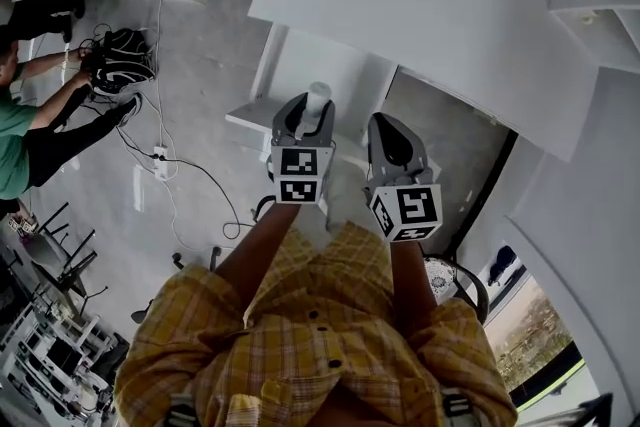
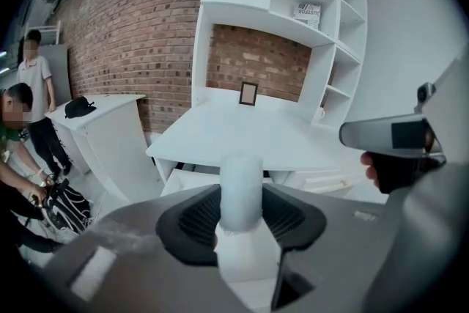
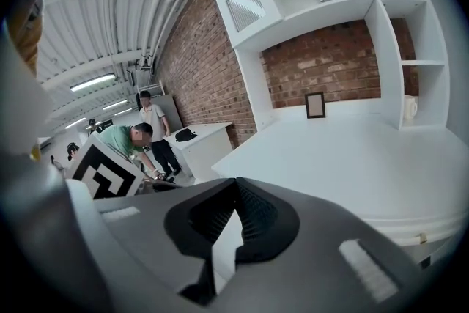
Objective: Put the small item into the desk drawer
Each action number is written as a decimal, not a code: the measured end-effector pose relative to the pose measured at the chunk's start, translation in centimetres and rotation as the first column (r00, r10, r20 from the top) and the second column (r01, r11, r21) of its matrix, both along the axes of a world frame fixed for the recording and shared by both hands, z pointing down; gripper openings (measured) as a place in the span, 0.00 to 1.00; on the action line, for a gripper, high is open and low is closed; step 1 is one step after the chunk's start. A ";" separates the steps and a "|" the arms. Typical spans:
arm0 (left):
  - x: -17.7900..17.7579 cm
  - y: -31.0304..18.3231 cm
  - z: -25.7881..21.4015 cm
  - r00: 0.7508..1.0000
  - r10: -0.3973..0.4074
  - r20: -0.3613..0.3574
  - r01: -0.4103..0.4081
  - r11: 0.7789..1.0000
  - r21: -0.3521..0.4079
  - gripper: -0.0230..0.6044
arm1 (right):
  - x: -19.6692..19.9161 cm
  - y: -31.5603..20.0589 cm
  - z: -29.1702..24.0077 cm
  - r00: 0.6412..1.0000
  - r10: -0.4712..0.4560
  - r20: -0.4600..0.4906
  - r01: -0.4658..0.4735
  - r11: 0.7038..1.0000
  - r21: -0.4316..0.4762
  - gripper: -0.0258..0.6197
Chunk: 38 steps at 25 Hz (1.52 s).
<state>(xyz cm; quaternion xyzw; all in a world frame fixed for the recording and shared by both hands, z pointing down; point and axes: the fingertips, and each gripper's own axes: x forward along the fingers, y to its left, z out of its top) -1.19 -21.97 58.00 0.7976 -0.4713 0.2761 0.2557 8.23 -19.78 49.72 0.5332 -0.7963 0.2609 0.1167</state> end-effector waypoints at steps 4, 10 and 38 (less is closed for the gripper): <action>0.3 -0.6 2.5 1.000 0.001 0.011 0.000 0.999 -0.047 0.32 | -0.4 -0.6 1.5 1.000 -0.002 0.007 0.002 1.000 -0.020 0.04; 0.7 -0.9 5.5 0.999 0.028 0.022 -0.025 0.993 -0.114 0.32 | -0.6 -0.9 3.0 1.000 -0.011 0.003 0.011 0.999 -0.053 0.04; 1.7 -1.9 20.3 0.994 0.067 0.090 -0.024 0.911 -0.412 0.32 | -0.2 -0.5 9.0 0.999 -0.037 0.003 0.037 0.987 -0.159 0.04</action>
